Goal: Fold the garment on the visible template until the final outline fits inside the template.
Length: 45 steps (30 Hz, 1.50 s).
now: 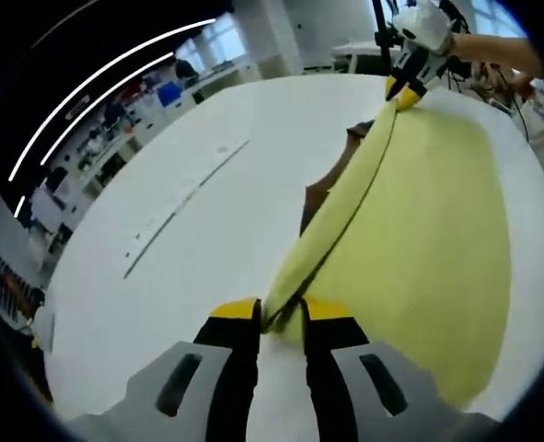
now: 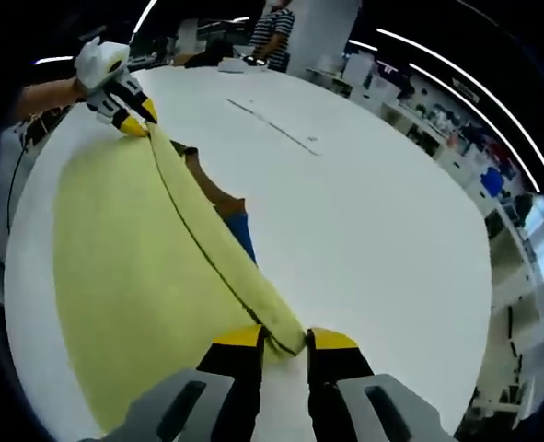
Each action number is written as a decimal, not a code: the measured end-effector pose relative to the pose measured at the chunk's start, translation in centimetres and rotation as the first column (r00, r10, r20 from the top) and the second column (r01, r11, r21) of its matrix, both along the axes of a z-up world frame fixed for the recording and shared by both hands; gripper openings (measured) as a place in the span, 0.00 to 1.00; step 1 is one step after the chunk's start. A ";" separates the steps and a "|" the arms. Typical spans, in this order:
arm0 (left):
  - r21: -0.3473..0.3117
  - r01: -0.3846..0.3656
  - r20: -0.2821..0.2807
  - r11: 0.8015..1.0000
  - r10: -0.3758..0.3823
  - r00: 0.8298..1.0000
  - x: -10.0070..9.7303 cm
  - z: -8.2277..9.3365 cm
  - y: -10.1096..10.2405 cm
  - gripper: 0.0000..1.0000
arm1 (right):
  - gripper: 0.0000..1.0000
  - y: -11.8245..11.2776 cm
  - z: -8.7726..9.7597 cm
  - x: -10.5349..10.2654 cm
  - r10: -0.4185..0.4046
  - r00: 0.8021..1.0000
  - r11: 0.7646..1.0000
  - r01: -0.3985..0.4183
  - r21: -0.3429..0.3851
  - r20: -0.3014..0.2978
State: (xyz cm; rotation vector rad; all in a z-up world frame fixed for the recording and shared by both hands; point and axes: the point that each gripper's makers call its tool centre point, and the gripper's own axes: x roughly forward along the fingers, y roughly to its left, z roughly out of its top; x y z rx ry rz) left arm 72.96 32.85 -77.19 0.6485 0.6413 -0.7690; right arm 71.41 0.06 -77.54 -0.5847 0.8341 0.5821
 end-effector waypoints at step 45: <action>-0.294 -0.349 -0.019 0.890 0.360 0.933 2.7 2.1 2.5 0.32 | 0.36 -0.1 2.2 3.4 -0.367 0.930 0.871 0.349 0.344 -0.015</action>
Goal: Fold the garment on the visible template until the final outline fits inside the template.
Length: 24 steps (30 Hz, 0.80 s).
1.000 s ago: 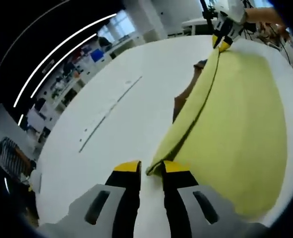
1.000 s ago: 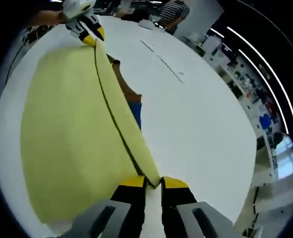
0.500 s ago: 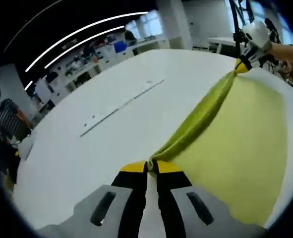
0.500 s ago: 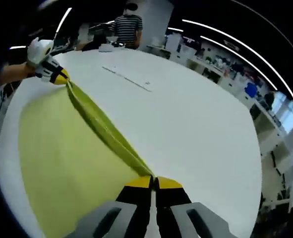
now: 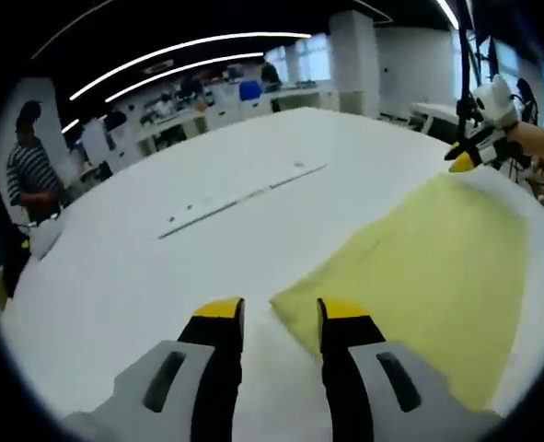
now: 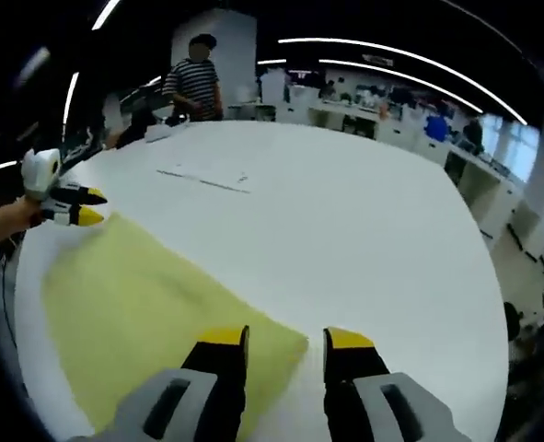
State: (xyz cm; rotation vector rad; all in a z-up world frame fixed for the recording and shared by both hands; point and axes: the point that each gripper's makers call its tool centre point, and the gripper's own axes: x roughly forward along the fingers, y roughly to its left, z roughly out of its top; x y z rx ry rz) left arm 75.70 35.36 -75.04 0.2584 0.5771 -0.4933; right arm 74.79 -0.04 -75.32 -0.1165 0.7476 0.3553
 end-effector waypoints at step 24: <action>-0.123 0.186 0.054 0.975 -0.180 0.982 -8.6 5.3 -1.2 0.65 | 0.95 3.6 4.1 -9.1 0.176 0.984 0.977 -0.172 0.129 -0.019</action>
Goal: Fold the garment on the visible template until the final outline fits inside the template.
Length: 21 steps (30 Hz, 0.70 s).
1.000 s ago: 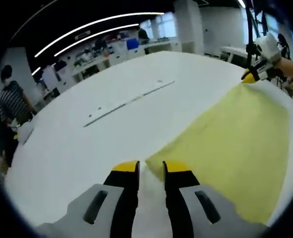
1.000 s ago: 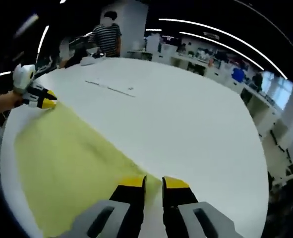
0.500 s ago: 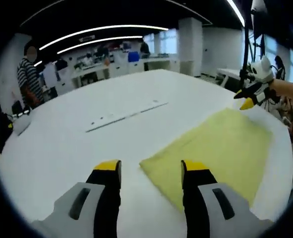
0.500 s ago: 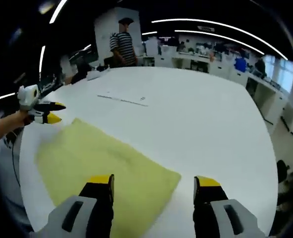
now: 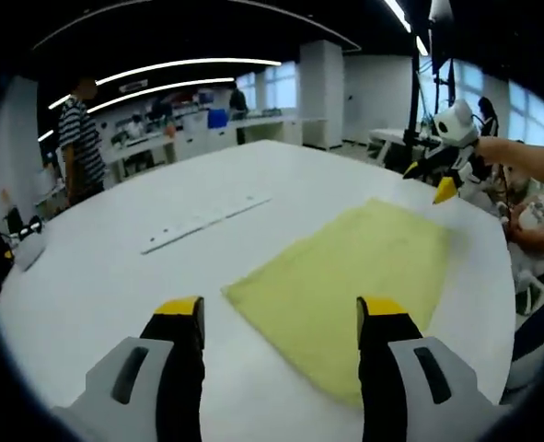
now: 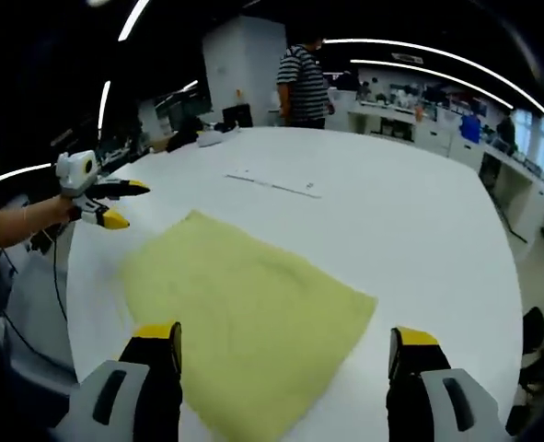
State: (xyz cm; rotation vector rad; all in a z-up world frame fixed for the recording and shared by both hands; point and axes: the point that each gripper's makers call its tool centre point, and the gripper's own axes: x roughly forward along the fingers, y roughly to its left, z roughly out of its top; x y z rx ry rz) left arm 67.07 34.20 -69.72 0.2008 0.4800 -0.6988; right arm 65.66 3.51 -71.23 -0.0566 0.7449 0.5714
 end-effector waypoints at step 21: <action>-0.014 0.063 -0.062 0.998 -0.063 0.996 -7.3 -2.2 1.0 0.47 | 0.95 0.2 -1.7 -7.4 0.022 0.999 0.998 -0.020 0.058 -0.043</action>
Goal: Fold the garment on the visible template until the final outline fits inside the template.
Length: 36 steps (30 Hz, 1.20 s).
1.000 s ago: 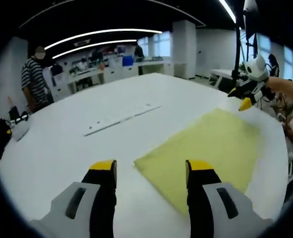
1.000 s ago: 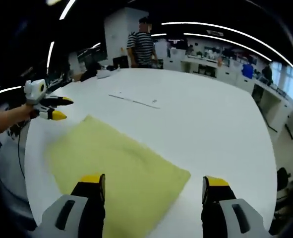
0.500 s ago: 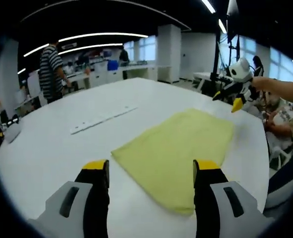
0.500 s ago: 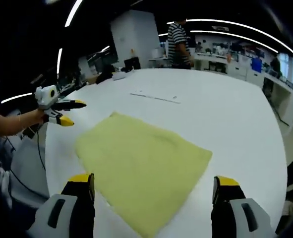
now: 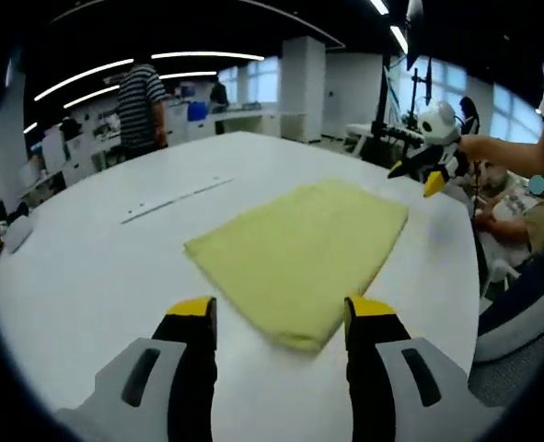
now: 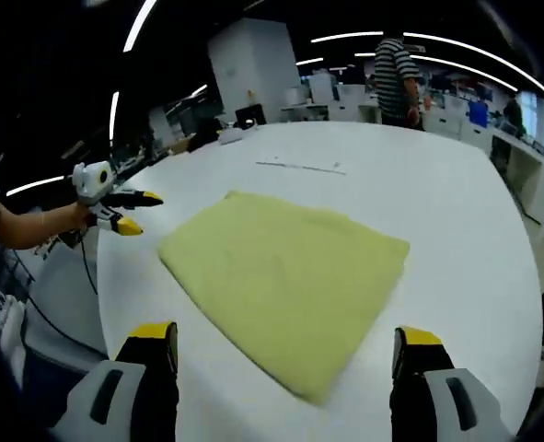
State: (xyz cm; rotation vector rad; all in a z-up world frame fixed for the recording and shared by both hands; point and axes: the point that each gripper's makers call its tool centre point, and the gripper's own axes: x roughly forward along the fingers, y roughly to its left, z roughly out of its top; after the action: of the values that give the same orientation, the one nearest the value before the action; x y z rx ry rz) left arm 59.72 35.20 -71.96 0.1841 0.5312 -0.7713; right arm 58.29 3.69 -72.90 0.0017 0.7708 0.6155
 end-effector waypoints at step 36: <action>-0.129 -0.197 -0.169 0.972 0.174 0.970 -2.1 -5.9 -1.0 0.09 | 0.12 -3.0 -5.1 -1.8 -0.115 0.991 0.991 0.119 -0.061 0.070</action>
State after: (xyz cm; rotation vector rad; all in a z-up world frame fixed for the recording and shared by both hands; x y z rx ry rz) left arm 57.64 34.17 -77.86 -0.0621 0.6296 -0.6405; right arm 56.46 0.66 -78.05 -0.0327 0.7205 0.4769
